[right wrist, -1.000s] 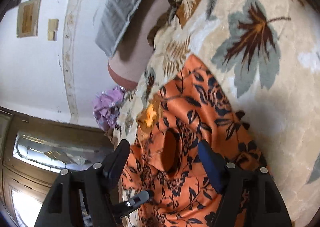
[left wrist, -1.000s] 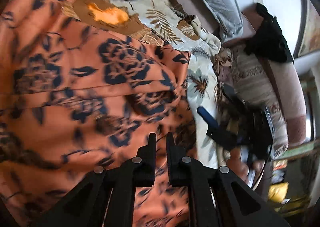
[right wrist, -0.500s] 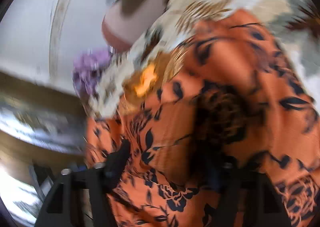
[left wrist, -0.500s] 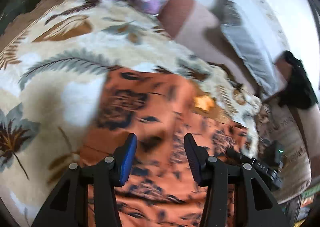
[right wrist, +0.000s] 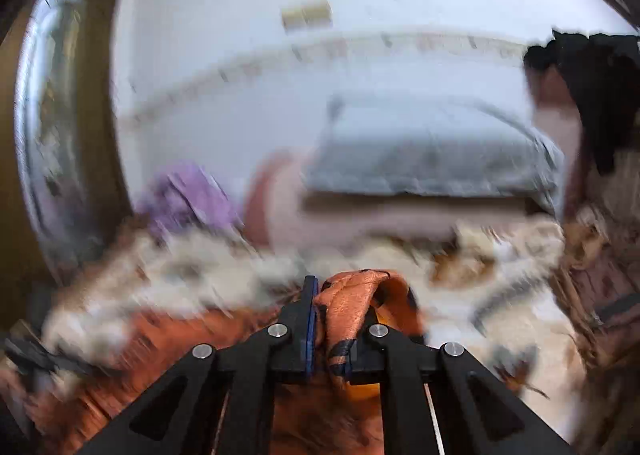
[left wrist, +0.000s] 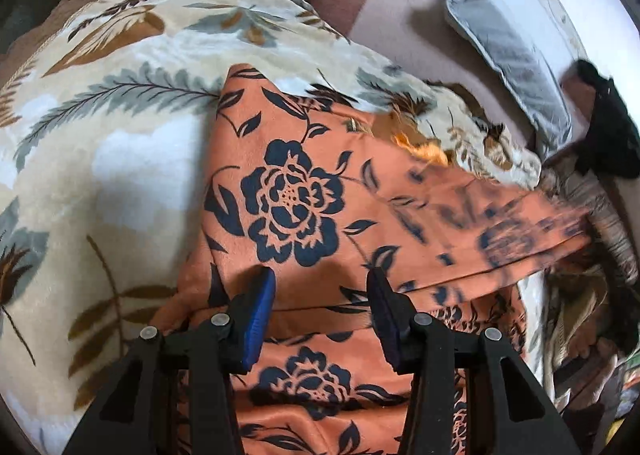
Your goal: Fold small clothes
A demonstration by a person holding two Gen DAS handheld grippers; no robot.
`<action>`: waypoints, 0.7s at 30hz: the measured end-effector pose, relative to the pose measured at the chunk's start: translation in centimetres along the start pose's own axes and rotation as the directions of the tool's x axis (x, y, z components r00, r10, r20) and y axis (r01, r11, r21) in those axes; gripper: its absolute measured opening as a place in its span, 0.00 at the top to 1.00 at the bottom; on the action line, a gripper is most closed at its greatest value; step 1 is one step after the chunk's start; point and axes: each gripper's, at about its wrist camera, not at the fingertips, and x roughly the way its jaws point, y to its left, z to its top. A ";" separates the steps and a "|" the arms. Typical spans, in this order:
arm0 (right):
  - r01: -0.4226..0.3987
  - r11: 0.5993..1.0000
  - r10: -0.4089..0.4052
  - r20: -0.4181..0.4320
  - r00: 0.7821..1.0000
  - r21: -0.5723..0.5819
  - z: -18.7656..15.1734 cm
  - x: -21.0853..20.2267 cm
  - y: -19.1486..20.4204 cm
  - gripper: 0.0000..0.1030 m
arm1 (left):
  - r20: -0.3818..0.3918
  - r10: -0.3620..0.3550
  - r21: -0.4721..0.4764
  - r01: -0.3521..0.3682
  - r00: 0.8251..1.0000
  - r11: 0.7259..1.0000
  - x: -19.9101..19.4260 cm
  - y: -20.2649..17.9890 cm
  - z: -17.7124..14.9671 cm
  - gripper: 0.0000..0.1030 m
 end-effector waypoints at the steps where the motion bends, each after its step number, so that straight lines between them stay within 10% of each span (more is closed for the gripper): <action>1: 0.008 0.999 -0.002 -0.123 0.992 0.046 -0.7 1.5 -1.4 0.88 | -0.009 0.002 0.009 -0.002 1.000 1.000 0.1 -0.3 -0.2 0.53; 4: 0.008 0.985 0.056 -0.355 0.933 0.175 -3.0 3.8 -5.1 0.85 | -0.024 0.023 0.020 -0.023 0.999 1.000 0.0 -0.6 -0.5 0.53; 8: 0.134 0.977 -0.077 -0.308 0.948 0.167 -2.8 1.6 -7.9 0.75 | -0.020 0.042 0.005 -0.042 0.999 0.999 -0.7 -0.6 0.0 0.53; 13: 0.044 0.937 0.015 -0.166 0.986 0.346 -2.1 -0.4 -10.2 0.75 | 0.038 0.041 0.047 -0.043 0.998 0.998 -2.1 -2.7 0.9 0.53; 21: -0.039 0.956 0.128 -0.294 0.947 0.292 -2.4 4.8 -4.7 0.75 | -0.028 0.187 0.114 -0.183 0.982 0.976 2.1 -3.3 1.4 0.53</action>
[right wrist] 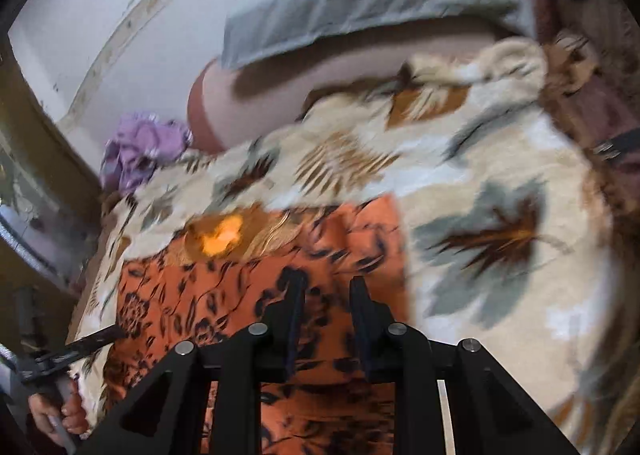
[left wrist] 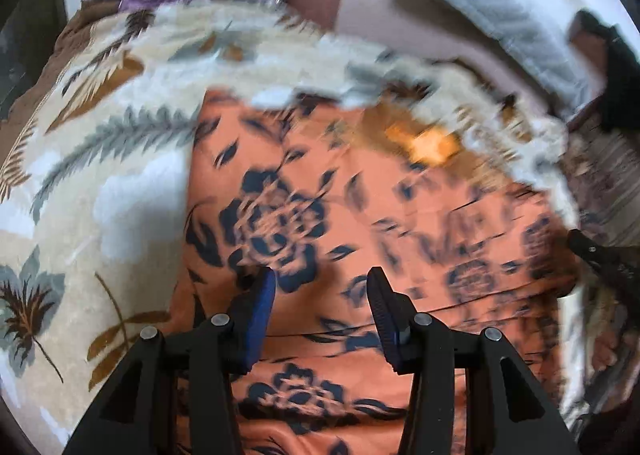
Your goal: Fold small clothes
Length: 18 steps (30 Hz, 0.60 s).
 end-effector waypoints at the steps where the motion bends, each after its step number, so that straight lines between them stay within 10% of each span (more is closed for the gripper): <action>1: 0.019 1.000 -0.019 -0.034 0.999 0.003 -0.7 1.2 -0.3 0.75 | -0.020 0.011 -0.001 -0.011 1.000 1.000 0.6 0.2 -0.1 0.53; 4: 0.081 0.997 -0.078 -0.153 0.985 0.013 -1.4 5.2 -1.3 0.74 | -0.052 0.046 0.020 -0.045 0.998 0.999 1.5 0.0 -0.1 0.53; 13: -0.031 0.999 0.029 -0.044 0.999 -0.027 -1.1 0.9 1.4 0.73 | -0.020 0.074 0.066 -0.073 0.997 0.995 -0.7 -3.3 0.3 0.53; 18: 0.031 0.999 -0.036 -0.149 0.988 -0.040 -3.6 4.4 0.9 0.63 | -0.085 0.159 0.090 -0.151 0.984 0.984 2.8 -3.6 -0.5 0.36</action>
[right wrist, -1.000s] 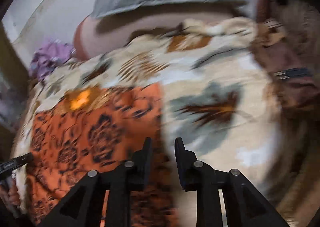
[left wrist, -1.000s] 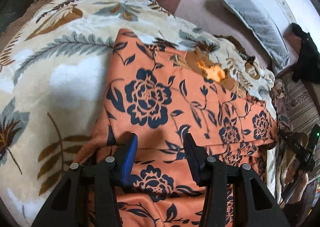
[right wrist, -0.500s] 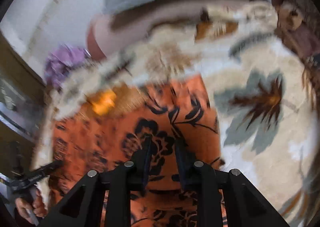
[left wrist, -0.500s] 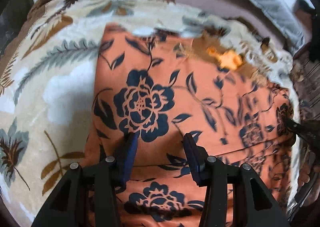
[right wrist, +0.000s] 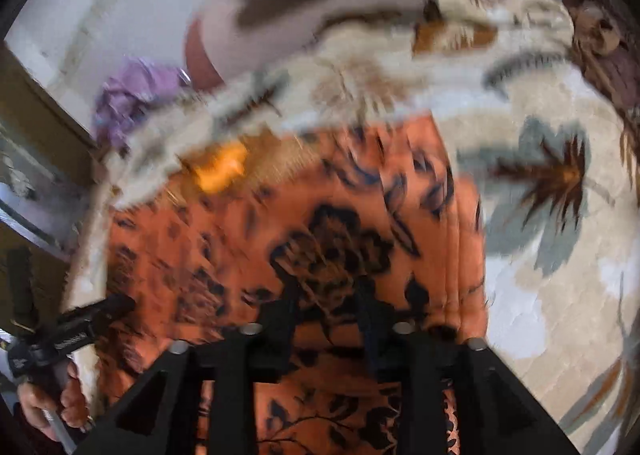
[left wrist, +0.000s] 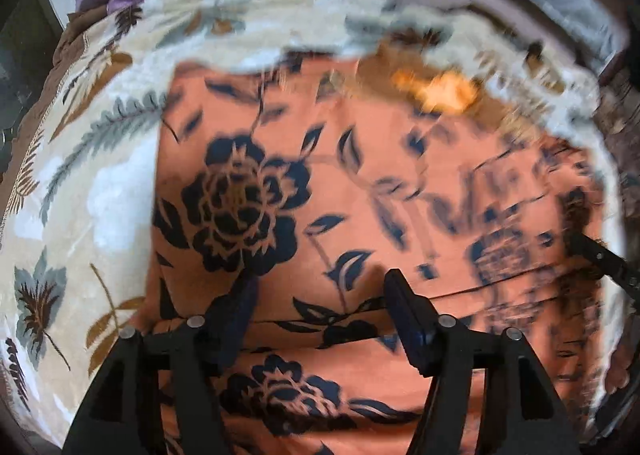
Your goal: Fold small clothes
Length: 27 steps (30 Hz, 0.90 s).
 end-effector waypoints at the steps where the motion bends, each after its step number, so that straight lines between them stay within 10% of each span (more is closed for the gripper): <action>1: 0.000 1.000 0.001 0.024 1.000 -0.014 0.1 0.0 -0.1 0.63 | 0.018 0.010 0.006 -0.010 1.000 1.000 0.3 -0.1 -0.2 0.34; 9: -0.050 0.997 0.056 0.119 0.991 -0.055 -0.8 -4.5 1.9 0.62 | 0.084 0.023 0.047 -0.027 0.996 0.999 -4.2 -1.2 -0.5 0.34; 12: -0.029 0.999 0.031 0.090 0.995 -0.023 -1.6 -3.5 1.7 0.39 | 0.103 0.003 0.050 -0.008 0.995 0.999 -5.9 -0.5 -1.9 0.34; 15: 0.014 1.000 -0.014 0.011 1.000 -0.005 -2.5 -0.9 0.9 0.39 | 0.074 0.014 0.061 -0.018 0.997 0.998 -6.0 0.2 -4.1 0.34; 27: -0.097 0.993 0.109 0.215 0.970 -0.065 -7.2 -8.1 5.4 0.39 | 0.065 -0.027 0.031 0.025 0.998 0.999 -10.1 2.9 -11.3 0.34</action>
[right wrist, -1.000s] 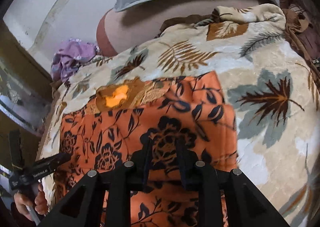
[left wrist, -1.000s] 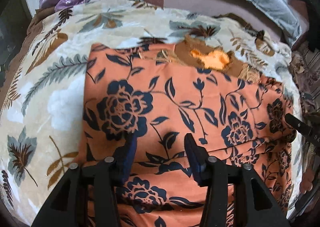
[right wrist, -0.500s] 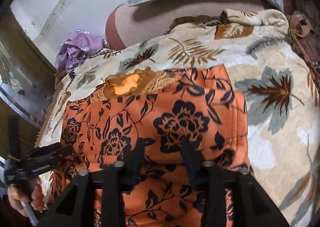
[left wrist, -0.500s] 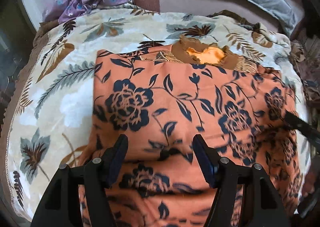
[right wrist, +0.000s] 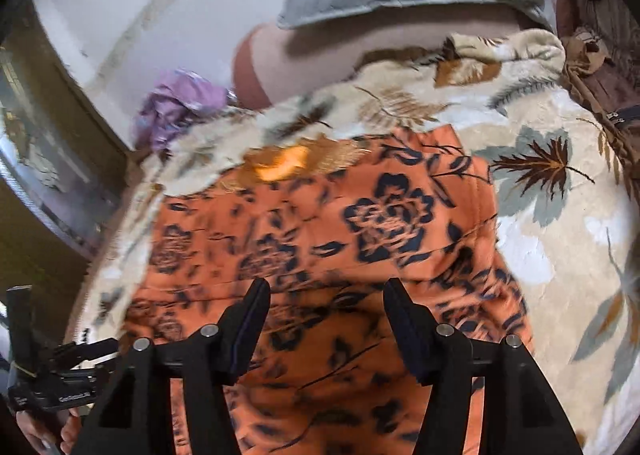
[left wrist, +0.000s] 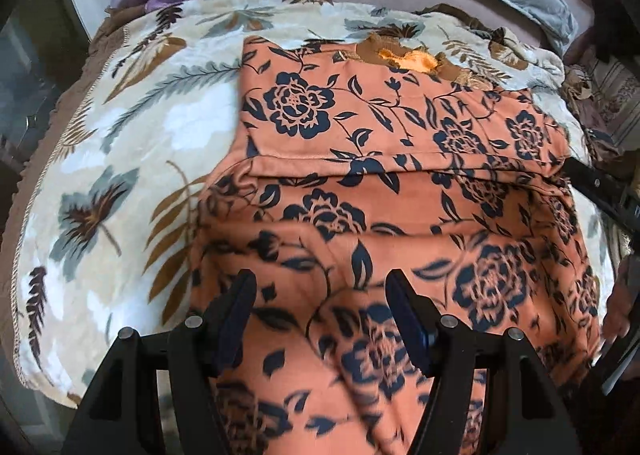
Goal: Fold small clothes
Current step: 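Grasp the blouse hem with both grippers and lift it toward the collar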
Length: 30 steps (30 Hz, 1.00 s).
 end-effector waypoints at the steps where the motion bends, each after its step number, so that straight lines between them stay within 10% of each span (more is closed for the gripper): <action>1: -0.018 1.000 0.018 0.004 1.000 -0.002 -0.6 -0.5 0.6 0.39 | 0.008 -0.002 0.001 0.002 1.000 1.000 -0.4 -0.1 -0.1 0.34; 14: -0.030 1.000 0.030 -0.046 0.998 -0.006 -7.8 -5.4 -0.9 0.39 | 0.131 -0.031 0.102 0.018 0.991 0.995 -4.5 -2.1 -6.3 0.34; 21: 0.086 0.996 -0.080 -0.193 0.978 0.023 -10.1 -2.4 -2.9 0.41 | -0.024 -0.034 0.087 0.036 0.999 0.996 2.0 -1.5 -10.2 0.33; 30: 0.038 0.997 -0.032 -0.083 0.996 0.071 -5.0 -3.3 -3.4 0.41 | 0.136 -0.070 0.066 0.061 0.988 0.996 -0.6 0.9 -5.4 0.33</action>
